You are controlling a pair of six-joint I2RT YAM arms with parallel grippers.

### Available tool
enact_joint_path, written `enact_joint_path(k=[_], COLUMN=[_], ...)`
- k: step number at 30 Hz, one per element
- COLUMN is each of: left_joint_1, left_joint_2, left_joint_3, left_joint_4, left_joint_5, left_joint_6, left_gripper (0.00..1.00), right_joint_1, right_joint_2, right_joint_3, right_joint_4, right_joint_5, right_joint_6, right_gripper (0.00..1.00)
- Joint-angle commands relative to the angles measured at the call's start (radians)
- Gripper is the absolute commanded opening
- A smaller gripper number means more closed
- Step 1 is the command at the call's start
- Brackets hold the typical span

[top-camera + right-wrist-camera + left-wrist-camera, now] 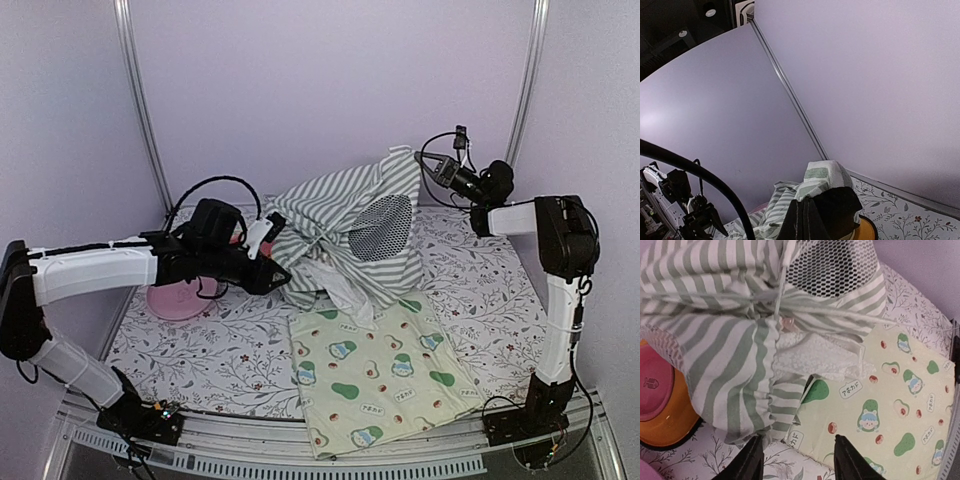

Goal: Set up the pet tent
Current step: Pick up the tent pole from the tent.

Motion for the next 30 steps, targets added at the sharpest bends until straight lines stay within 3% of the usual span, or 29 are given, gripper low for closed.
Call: enact_joint_path(k=[1,7,14,19,26,30], left_joint_1=[-0.02,-0.026,-0.038,-0.068,-0.09,-0.09], left_joint_2=[-0.108,-0.062,0.223,0.374,0.406,0.351], left_joint_3=[0.064,0.196,0.452,0.605,0.639,0.589], left_joint_4=[0.053,0.077,0.11,0.11,0.11,0.133], left_joint_5=[-0.023,-0.003,-0.012,0.025,0.028,0.034], left_joint_6=[0.019,0.042,0.105,0.135,0.146,0.141], left_gripper=[0.51,0.54,0.43,0.43,0.35,0.39], right_joint_1=[0.019,0.052,0.104,0.136,0.146,0.146], right_joint_2=[-0.067,-0.12,-0.183,-0.225,-0.276,-0.307], right_joint_3=[-0.029,-0.059,-0.089,-0.117,-0.152,-0.161], right_joint_4=[0.203,0.211,0.244,0.221,0.134,-0.01], right_joint_5=[-0.114,-0.169,-0.23,-0.251,-0.253,-0.226], right_joint_6=[0.09,0.093,0.128,0.122,0.054,-0.055], right_gripper=[0.0,0.0,0.0,0.0,0.0,0.0])
